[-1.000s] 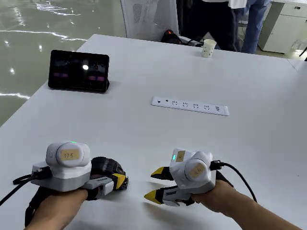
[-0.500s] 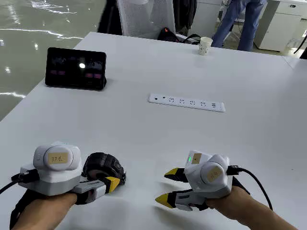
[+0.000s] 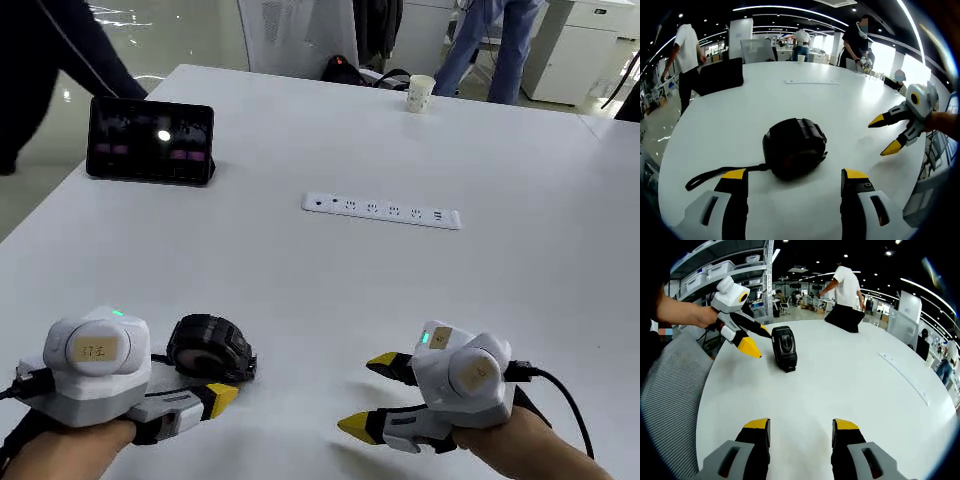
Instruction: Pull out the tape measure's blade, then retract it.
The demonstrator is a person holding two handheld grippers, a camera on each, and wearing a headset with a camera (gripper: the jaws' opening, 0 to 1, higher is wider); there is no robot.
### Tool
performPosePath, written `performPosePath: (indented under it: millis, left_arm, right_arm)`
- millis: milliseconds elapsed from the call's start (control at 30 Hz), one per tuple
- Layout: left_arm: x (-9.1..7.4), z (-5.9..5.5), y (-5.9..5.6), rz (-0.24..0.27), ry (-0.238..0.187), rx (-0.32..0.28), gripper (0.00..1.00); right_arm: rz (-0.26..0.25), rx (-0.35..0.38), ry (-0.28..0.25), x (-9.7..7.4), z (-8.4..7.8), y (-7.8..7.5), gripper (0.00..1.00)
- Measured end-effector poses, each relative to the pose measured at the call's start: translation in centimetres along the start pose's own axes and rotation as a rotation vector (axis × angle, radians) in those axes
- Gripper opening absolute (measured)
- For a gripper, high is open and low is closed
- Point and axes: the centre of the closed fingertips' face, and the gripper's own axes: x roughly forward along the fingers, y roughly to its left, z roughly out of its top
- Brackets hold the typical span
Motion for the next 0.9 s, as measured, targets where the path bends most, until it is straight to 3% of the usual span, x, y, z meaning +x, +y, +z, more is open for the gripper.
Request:
performPosePath:
  millis: [633, 900]
  left_arm:
    - [-0.4, -0.6, -0.8, -0.097, -0.035, 0.091, 0.83]
    - [-1.0, -0.5, -1.2, -0.142, -0.062, 0.104, 0.89]
  right_arm:
    - [-0.077, 0.127, -0.045, -3.0, -2.7, 0.3, 0.63]
    - [-0.117, 0.163, -0.075, -4.3, -2.6, 0.8, 0.71]
